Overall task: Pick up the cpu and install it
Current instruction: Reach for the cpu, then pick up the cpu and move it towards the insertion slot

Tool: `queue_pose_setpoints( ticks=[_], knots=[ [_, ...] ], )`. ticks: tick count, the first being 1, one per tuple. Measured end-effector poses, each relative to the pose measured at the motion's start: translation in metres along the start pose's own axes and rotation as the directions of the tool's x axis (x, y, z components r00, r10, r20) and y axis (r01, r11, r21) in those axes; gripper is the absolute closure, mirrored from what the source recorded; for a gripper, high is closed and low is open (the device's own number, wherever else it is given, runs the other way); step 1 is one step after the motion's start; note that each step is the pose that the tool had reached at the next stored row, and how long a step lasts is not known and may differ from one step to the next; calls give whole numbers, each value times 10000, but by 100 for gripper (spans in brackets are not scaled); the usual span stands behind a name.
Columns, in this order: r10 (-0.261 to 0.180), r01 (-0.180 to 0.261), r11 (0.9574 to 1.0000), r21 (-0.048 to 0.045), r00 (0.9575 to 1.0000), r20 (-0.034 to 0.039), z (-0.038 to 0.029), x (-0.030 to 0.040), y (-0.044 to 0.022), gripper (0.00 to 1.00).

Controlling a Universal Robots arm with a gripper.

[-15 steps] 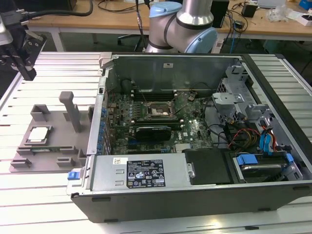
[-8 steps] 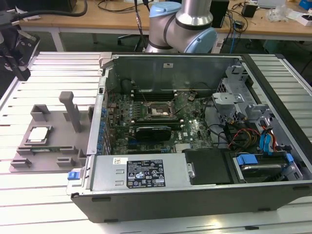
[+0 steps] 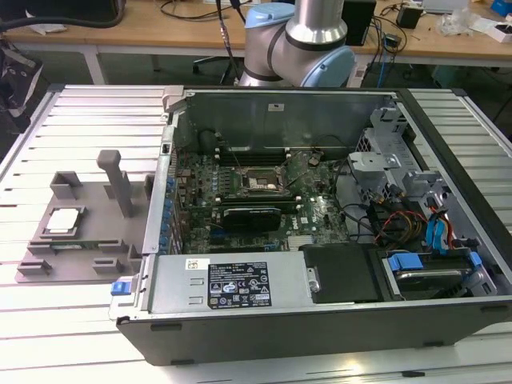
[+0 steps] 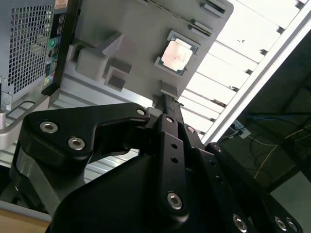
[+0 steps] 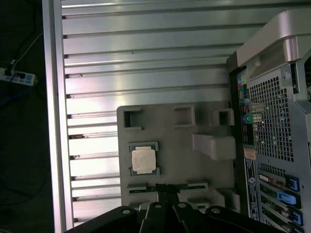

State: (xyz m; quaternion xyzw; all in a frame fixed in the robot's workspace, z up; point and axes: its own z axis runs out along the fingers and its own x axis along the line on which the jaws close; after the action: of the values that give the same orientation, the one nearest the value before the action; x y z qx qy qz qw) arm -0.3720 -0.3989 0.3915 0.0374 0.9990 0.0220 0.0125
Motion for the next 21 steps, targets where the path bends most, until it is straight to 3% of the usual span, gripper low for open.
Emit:
queue_pose_setpoints(
  ticks=[16, 18, 21],
  knots=[
    [0, 0, 10000, 0, 10000, 0, 0, 17, -1, 89],
    [0, 0, 10000, 0, 10000, 0, -1, 18, -1, 64],
    [0, 0, 10000, 0, 10000, 0, -1, 18, -1, 46]
  ],
)
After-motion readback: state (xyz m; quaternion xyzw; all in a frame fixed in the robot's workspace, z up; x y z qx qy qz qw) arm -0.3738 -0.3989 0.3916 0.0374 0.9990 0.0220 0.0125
